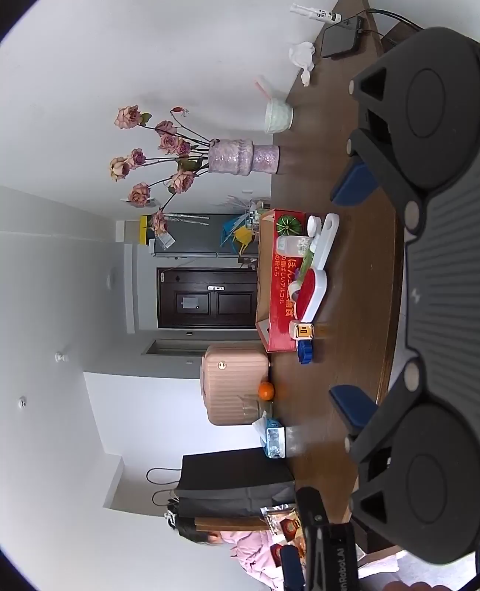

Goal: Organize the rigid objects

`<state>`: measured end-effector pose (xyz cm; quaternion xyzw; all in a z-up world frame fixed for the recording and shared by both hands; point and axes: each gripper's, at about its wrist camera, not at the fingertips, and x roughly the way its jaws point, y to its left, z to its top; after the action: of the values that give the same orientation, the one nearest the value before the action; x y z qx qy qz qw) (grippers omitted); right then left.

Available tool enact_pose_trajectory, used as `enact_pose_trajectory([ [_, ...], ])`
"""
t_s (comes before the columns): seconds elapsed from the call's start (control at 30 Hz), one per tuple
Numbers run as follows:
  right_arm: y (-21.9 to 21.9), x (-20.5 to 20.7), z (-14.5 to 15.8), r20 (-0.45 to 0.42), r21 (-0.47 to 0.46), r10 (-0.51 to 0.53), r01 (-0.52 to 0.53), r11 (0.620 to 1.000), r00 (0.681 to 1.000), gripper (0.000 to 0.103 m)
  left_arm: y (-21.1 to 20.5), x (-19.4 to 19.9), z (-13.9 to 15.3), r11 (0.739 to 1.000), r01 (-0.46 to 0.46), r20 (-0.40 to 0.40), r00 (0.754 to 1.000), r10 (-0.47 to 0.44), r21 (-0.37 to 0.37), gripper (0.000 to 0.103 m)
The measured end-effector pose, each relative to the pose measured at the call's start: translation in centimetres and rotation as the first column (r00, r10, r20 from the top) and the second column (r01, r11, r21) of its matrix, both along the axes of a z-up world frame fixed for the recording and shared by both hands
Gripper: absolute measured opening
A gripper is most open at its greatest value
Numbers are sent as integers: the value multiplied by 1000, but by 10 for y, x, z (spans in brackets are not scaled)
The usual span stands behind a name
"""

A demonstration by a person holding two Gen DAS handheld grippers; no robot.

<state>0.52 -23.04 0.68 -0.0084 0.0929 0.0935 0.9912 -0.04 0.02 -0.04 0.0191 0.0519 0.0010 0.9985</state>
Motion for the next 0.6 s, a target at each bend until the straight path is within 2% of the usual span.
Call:
enact_pose_trajectory([
  [0.27, 2, 2, -1, -30, 45, 4, -3, 999, 1000, 103, 2, -2, 1, 1000, 0, -5, 1000, 0, 5, 103],
  [0.53, 5, 0, -2, -18, 24, 9, -9, 1000, 1000, 103, -10, 2, 2, 1000, 0, -6, 1000, 0, 15, 103],
  [0.6, 5, 0, -2, -20, 25, 12, -12, 1000, 1000, 103, -1, 2, 1, 1000, 7, -4, 1000, -7, 13, 103],
])
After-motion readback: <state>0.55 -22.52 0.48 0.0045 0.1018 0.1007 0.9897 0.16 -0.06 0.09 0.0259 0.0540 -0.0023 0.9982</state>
